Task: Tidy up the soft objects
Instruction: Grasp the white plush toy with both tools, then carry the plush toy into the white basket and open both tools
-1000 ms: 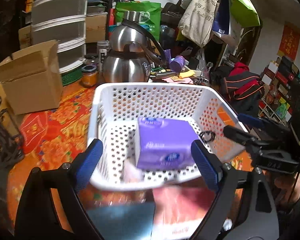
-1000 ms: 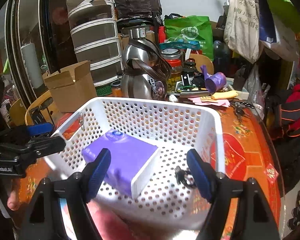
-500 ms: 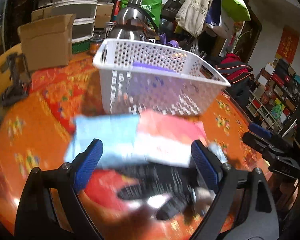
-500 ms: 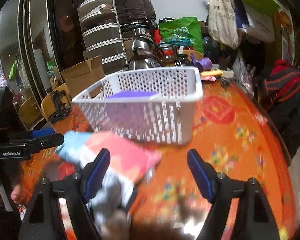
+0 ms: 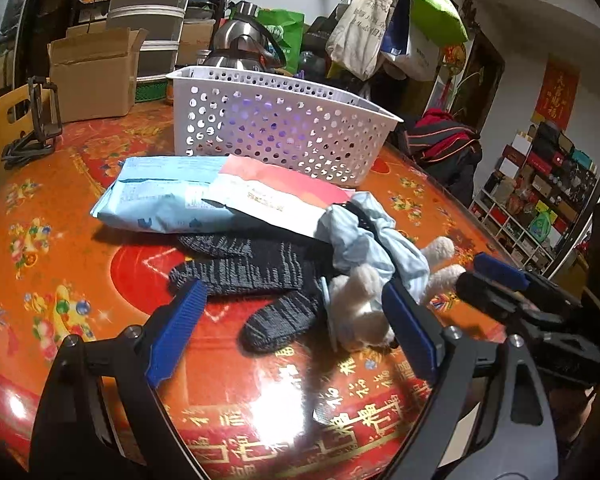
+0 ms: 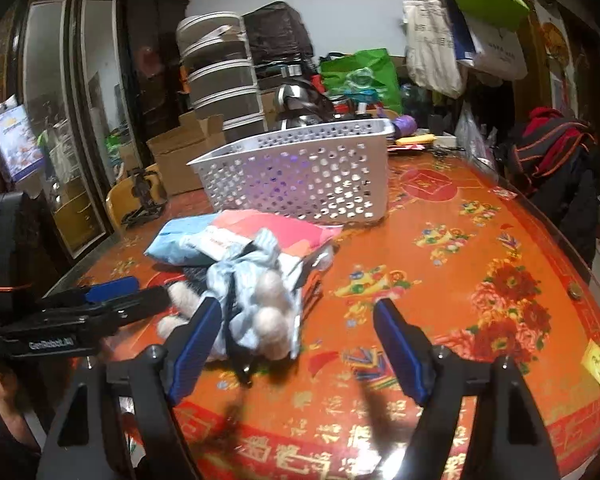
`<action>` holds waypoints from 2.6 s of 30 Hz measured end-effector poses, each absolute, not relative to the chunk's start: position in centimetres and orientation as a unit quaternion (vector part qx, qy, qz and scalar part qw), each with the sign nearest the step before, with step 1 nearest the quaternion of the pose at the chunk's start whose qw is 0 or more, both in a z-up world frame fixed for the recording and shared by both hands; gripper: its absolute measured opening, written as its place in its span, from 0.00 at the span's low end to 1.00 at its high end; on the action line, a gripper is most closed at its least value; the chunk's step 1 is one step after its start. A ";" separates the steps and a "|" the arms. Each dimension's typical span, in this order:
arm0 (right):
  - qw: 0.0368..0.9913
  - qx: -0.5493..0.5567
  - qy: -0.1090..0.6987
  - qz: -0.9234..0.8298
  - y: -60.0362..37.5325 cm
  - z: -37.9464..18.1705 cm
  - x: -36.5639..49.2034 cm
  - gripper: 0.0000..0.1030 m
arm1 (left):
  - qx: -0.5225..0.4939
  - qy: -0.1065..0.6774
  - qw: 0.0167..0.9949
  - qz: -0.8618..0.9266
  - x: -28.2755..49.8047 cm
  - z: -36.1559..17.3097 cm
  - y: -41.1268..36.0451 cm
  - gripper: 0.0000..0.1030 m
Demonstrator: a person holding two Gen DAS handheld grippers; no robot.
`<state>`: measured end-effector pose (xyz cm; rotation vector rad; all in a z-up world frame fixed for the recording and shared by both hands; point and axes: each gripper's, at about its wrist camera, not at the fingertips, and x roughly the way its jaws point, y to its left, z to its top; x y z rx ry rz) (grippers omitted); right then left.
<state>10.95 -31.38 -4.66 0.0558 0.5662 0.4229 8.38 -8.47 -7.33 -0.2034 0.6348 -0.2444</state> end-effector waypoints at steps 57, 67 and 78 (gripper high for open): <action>0.944 0.007 0.211 0.253 -28.5 0.3 10.5 0.10 | -0.089 0.255 0.946 -0.177 8.2 -2.4 -7.1 0.15; 0.946 -0.006 0.196 0.258 -27.0 4.8 15.0 0.10 | -0.079 0.238 0.954 -0.165 12.8 3.6 -5.9 0.15; 0.943 -0.004 0.210 0.260 -25.3 9.8 23.5 0.10 | -0.067 0.251 0.958 -0.125 21.8 9.2 -5.3 0.15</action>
